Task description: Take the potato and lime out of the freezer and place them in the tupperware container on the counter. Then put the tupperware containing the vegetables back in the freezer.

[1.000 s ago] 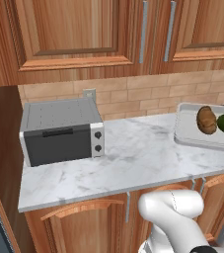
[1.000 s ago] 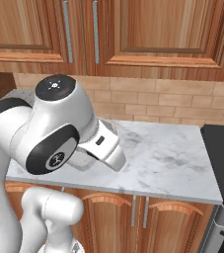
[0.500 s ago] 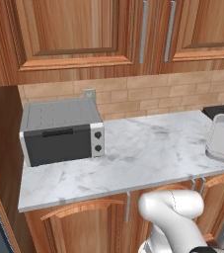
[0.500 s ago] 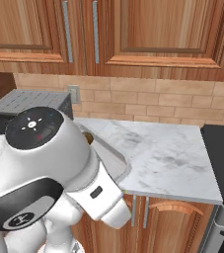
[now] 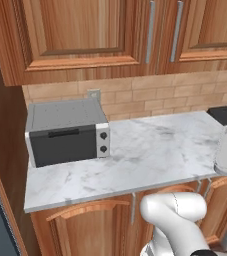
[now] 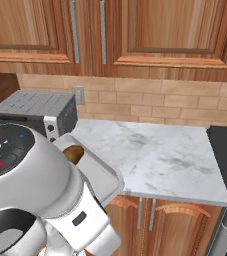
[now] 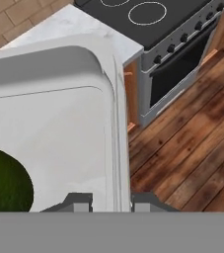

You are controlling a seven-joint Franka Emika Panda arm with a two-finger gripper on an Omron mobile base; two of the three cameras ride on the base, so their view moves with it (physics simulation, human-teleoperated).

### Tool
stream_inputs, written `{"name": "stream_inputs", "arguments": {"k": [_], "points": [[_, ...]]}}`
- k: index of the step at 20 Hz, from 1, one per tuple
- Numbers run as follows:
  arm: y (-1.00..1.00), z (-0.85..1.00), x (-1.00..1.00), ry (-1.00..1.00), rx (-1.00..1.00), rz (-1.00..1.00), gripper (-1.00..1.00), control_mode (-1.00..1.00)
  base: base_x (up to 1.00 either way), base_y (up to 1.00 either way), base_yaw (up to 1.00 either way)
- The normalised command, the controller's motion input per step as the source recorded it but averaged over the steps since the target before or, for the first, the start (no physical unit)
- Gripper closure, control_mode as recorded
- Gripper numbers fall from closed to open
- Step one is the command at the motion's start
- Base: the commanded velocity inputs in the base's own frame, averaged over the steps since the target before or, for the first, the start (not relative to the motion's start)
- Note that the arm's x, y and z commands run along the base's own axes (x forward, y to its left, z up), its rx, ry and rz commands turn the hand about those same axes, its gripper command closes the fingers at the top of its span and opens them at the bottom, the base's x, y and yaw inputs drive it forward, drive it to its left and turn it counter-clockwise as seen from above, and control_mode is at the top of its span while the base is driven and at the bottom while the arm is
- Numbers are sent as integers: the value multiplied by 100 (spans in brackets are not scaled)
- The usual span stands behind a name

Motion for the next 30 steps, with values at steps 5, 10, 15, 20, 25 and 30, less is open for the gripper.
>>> {"name": "stream_inputs", "arguments": {"k": [5, 10, 15, 20, 25, 30], "points": [[0, 0, 0, 0, 0, 0, 100, 100, -90, 67, 0], [0, 0, 0, 0, 0, 0, 100, 100, -68, 98, 0], [0, 0, 0, 0, 0, 0, 100, 100, -35, 100, 1], [0, 0, 0, 0, 0, 0, 100, 100, 0, 100, 6], [0, 0, 0, 0, 0, 0, 100, 100, 4, 100, 5], [0, 0, 0, 0, 0, 0, 100, 100, 0, 98, 3]]}}
